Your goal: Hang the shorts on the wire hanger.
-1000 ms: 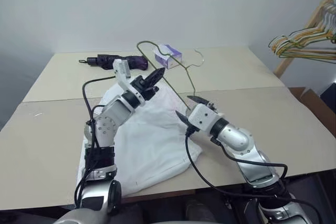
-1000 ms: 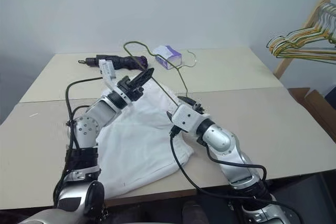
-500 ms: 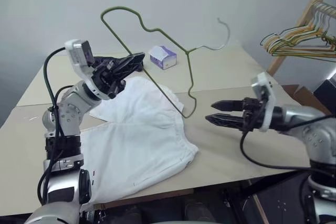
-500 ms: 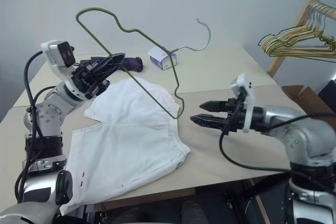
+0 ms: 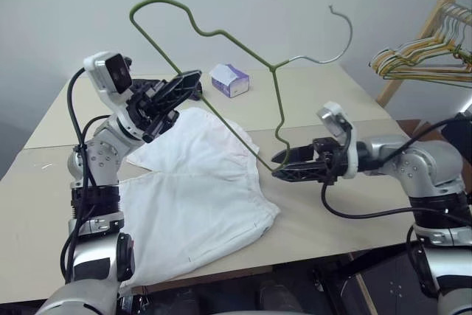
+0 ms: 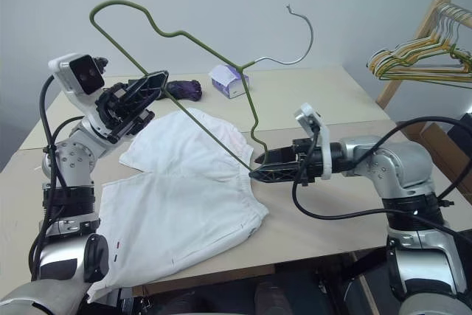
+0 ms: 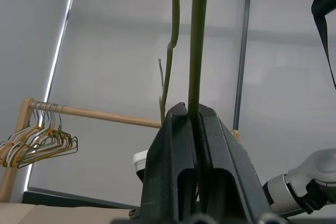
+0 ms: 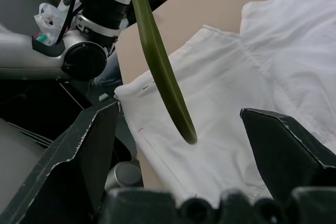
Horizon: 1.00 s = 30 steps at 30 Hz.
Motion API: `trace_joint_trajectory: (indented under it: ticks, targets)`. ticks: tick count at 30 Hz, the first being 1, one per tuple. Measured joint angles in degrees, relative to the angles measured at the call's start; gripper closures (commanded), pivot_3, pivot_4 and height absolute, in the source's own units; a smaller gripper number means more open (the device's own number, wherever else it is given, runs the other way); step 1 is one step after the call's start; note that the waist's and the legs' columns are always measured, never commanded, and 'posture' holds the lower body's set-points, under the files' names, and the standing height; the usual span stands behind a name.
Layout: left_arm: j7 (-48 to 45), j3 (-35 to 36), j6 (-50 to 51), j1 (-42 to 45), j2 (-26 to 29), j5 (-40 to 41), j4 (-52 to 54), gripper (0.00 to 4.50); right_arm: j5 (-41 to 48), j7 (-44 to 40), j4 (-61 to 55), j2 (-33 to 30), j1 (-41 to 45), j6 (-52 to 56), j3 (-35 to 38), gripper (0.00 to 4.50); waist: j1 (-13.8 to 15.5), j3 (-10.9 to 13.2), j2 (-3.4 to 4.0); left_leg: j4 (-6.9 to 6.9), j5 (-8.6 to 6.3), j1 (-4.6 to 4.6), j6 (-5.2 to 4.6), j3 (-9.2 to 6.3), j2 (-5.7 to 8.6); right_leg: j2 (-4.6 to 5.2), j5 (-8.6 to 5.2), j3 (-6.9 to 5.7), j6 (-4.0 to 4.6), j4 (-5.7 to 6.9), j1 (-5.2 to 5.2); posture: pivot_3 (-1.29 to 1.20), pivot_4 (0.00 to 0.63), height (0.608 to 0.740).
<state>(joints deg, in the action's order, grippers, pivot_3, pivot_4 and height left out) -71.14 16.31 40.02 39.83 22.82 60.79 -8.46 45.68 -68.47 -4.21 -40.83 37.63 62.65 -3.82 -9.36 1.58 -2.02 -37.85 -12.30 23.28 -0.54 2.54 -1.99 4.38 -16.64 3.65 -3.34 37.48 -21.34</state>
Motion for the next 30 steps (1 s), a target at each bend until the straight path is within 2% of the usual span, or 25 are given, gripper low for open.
trace_joint_trajectory:
  ticks: [4,7,16,18,23,26,30]
  targets:
    - [0.14,0.03,-0.12,-0.16,-0.01,-0.01,0.02,4.5,-0.12,0.34,0.0,0.41,0.01,-0.17,-0.09,0.18,0.5,0.0,0.0,0.0,0.0,-0.01,0.0,0.0,-0.01,-0.01,0.0,0.0,0.0,0.01,0.0,-0.15,0.0,0.74]
    - [0.23,0.01,-0.35,-0.49,-0.48,-0.11,0.07,4.5,-0.14,1.01,0.0,0.99,0.01,-0.17,-0.1,0.75,0.57,0.0,0.0,0.0,0.0,-0.01,0.0,0.0,0.0,0.0,0.0,0.0,0.0,0.01,0.0,-0.15,0.0,0.74]
    - [0.33,-0.53,-1.37,-1.8,-1.13,-2.22,0.04,4.5,-0.25,2.85,0.08,1.85,0.01,-0.13,-0.1,3.9,0.51,0.0,0.0,0.0,0.0,0.0,0.0,0.01,-0.01,-0.01,0.0,0.0,0.0,0.01,-0.01,-0.15,0.0,0.74]
    - [1.12,-0.19,-1.76,-1.86,-1.14,-2.48,-0.7,4.5,-0.06,2.35,-0.67,1.95,-0.03,-0.14,-0.27,4.44,0.53,0.0,0.01,0.0,0.0,-0.01,0.0,0.01,0.0,0.0,0.0,0.0,0.0,0.02,-0.02,-0.15,0.0,0.74]
    - [1.99,-0.03,-2.46,-1.93,-1.69,-3.1,-1.36,4.5,0.04,2.41,-1.72,2.17,-0.06,-0.37,-0.32,4.47,0.58,0.01,0.0,0.0,0.0,0.0,0.0,0.01,0.01,0.01,0.01,0.0,-0.01,0.0,-0.01,-0.15,0.0,0.74]
    - [3.94,-0.08,-3.17,-2.1,-1.94,-4.72,-1.31,3.8,0.17,2.79,-1.62,2.45,-0.13,-0.37,-0.28,4.5,0.66,0.01,0.0,0.0,0.0,0.0,0.0,0.01,0.01,0.01,0.01,0.0,-0.01,0.0,-0.02,-0.15,0.0,0.74]
    - [7.7,-2.33,-3.75,-2.91,-3.66,-7.54,-1.26,2.63,0.56,5.04,-1.46,3.91,-0.13,-0.35,0.08,4.5,0.77,0.01,0.0,0.0,0.0,0.02,0.0,0.0,0.02,0.02,0.02,0.0,-0.02,0.0,-0.01,-0.15,0.0,0.74]
